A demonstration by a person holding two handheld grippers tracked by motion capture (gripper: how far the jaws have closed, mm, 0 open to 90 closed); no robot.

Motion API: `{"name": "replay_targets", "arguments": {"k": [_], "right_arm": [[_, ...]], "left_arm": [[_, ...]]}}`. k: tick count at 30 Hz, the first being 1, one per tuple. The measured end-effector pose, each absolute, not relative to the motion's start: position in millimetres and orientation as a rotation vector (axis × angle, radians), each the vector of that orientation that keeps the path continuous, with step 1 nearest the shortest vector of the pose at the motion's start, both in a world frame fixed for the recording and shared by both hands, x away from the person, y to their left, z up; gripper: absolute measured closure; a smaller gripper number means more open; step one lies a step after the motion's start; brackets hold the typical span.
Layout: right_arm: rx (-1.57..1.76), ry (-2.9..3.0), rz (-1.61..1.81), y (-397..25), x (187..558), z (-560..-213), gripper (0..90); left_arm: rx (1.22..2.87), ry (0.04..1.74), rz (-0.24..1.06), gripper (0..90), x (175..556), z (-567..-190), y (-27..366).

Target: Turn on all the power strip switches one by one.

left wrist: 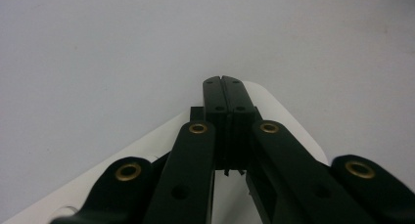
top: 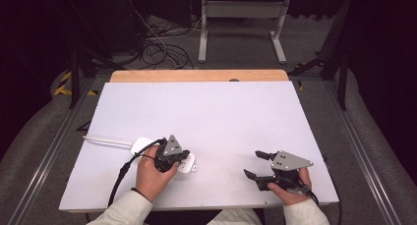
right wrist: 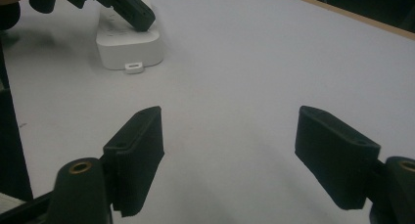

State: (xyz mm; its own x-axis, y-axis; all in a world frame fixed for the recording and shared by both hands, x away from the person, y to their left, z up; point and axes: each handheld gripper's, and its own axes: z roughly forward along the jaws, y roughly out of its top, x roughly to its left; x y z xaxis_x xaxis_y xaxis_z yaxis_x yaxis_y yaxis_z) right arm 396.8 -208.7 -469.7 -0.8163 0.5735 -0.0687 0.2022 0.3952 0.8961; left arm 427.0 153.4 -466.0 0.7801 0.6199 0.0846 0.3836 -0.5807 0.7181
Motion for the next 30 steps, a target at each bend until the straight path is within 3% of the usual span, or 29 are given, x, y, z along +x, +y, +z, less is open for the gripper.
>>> {"name": "replay_targets", "arguments": {"k": [10, 18, 30], "right_arm": [[0.666, 2.292, 1.394, -208.8, 396.6, -469.9, 26.9], [0.685, 2.290, 1.394, -211.0, 398.0, -471.2, 26.9], [0.683, 2.288, 1.395, -210.1, 397.7, -470.9, 26.7]], "left_arm": [[2.219, 0.743, 0.419, 90.0, 427.9, -467.4, 155.8], [2.129, 0.729, 0.428, 89.9, 422.8, -427.5, 168.1], [2.107, 0.699, 0.416, 89.8, 413.9, -417.4, 171.6]]}}
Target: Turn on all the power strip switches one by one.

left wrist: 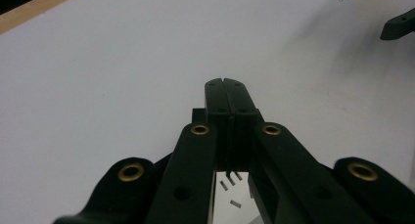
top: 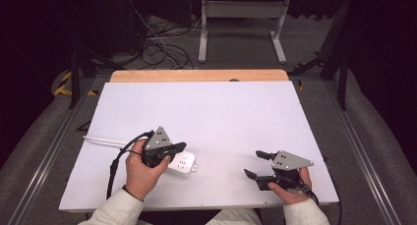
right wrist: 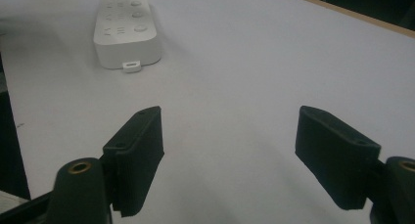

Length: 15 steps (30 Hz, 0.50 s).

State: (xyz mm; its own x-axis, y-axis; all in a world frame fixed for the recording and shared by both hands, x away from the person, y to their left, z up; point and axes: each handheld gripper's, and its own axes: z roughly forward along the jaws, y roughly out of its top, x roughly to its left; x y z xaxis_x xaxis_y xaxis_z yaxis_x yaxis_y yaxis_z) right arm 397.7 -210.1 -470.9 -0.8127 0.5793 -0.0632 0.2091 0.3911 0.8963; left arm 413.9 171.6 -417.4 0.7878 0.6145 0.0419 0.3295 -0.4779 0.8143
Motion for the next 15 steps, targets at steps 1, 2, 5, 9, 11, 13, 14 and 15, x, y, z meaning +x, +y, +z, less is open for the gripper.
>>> {"name": "replay_targets", "arguments": {"k": [1, 2, 5, 9, 11, 13, 14, 15], "right_arm": [[0.683, 2.288, 1.396, -210.3, 397.8, -470.9, 26.7], [0.684, 2.287, 1.394, -210.7, 397.7, -470.8, 26.7], [0.688, 2.282, 1.397, -211.8, 396.9, -470.3, 26.7], [0.684, 2.280, 1.400, -211.9, 396.4, -469.9, 26.7], [0.683, 2.280, 1.400, -211.7, 396.4, -469.9, 26.6], [0.685, 2.280, 1.400, -211.9, 396.6, -469.9, 26.6], [0.684, 2.280, 1.401, -212.1, 396.5, -469.8, 26.5], [0.686, 2.278, 1.403, -212.0, 396.4, -469.6, 26.4]], "left_arm": [[2.103, 0.685, 0.412, 89.7, 413.4, -416.4, 172.1], [2.098, 0.669, 0.402, 89.4, 412.6, -415.5, 172.8], [2.077, 0.663, 0.407, 66.2, 408.9, -412.0, 176.4], [2.035, 0.661, 0.450, 51.1, 401.3, -402.7, 188.6], [2.019, 0.651, 0.453, 45.6, 397.7, -398.6, 195.8], [1.996, 0.644, 0.457, 40.8, 394.0, -396.2, 202.7], [1.991, 0.640, 0.457, 38.6, 391.8, -395.2, 206.3], [1.985, 0.633, 0.457, 36.1, 389.8, -394.8, 209.9]]}}
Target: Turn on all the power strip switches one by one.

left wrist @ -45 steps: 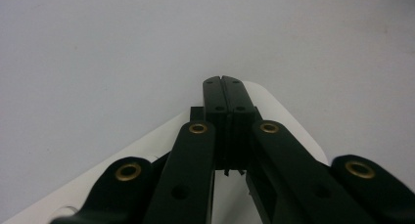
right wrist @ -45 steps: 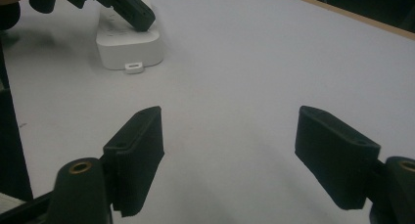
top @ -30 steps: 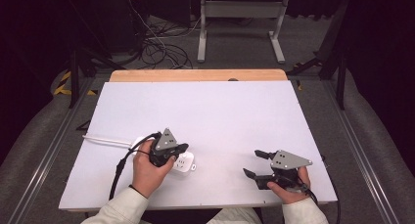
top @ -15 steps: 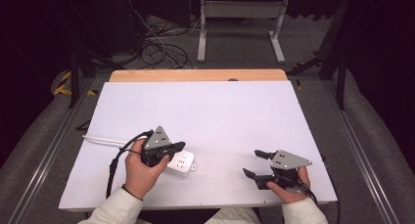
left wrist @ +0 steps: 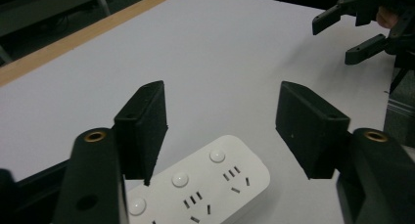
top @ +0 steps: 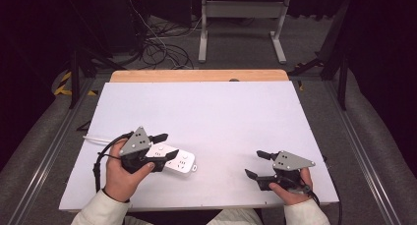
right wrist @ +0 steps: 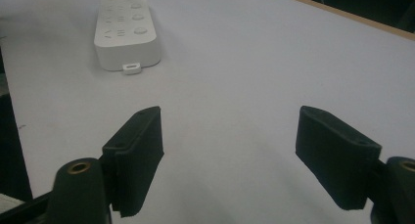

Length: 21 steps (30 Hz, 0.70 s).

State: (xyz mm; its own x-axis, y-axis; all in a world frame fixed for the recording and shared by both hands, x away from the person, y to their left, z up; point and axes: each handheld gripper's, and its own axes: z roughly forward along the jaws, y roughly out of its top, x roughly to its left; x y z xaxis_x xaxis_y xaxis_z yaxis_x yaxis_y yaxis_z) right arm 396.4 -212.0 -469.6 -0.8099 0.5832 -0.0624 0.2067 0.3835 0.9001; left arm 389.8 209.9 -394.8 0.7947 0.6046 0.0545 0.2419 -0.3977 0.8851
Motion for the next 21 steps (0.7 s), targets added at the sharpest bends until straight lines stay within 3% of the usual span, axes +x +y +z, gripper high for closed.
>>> {"name": "replay_targets", "arguments": {"k": [7, 21], "right_arm": [[0.684, 2.281, 1.399, -211.7, 396.2, -469.6, 26.2], [0.681, 2.283, 1.394, -210.9, 395.9, -469.8, 25.5]], "left_arm": [[1.922, 0.621, 0.486, 21.1, 376.9, -399.3, 239.7], [1.893, 0.701, 0.552, 11.3, 358.6, -431.8, 292.5]]}}
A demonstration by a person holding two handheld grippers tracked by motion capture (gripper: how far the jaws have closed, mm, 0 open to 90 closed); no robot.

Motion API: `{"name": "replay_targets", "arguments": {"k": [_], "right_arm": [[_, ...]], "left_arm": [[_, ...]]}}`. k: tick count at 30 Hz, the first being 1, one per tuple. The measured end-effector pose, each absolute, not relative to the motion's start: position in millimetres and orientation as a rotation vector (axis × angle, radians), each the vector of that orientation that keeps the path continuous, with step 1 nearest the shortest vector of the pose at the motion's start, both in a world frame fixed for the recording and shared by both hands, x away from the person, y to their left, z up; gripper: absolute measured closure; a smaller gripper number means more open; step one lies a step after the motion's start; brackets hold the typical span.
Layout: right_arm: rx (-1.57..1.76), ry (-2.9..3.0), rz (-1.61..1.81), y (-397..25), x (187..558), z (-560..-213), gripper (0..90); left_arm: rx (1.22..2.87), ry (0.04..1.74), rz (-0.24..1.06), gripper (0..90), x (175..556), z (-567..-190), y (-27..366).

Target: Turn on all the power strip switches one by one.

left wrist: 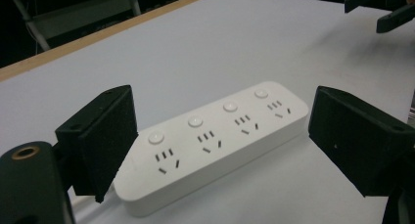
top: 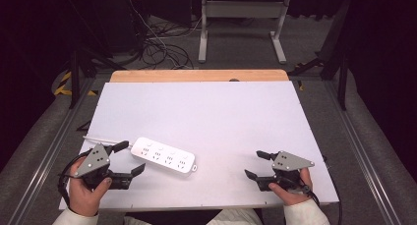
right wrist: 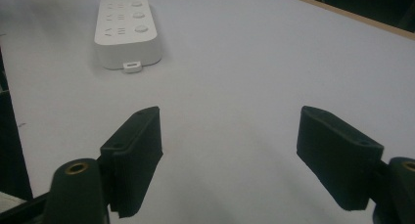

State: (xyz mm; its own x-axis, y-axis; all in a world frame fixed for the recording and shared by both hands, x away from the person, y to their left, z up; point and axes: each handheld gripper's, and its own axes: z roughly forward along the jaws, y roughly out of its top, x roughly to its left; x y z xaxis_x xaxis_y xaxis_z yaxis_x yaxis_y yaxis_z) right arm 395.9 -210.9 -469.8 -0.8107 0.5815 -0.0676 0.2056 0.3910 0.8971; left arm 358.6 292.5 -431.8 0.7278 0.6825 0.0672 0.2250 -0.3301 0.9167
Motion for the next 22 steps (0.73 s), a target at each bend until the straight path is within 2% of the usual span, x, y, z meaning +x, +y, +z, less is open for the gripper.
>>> {"name": "replay_targets", "arguments": {"k": [8, 12, 22], "right_arm": [[0.681, 2.285, 1.392, -211.2, 396.3, -470.4, 25.1], [0.686, 2.285, 1.394, -211.4, 396.4, -470.6, 24.9], [0.701, 2.287, 1.390, -213.4, 398.7, -472.0, 24.6]], "left_arm": [[1.847, 0.714, 0.552, 10.0, 350.1, -455.1, 317.9], [1.874, 0.714, 0.573, 9.9, 349.5, -468.7, 326.2], [1.885, 0.777, 0.572, 8.7, 347.9, -476.7, 328.1]]}}
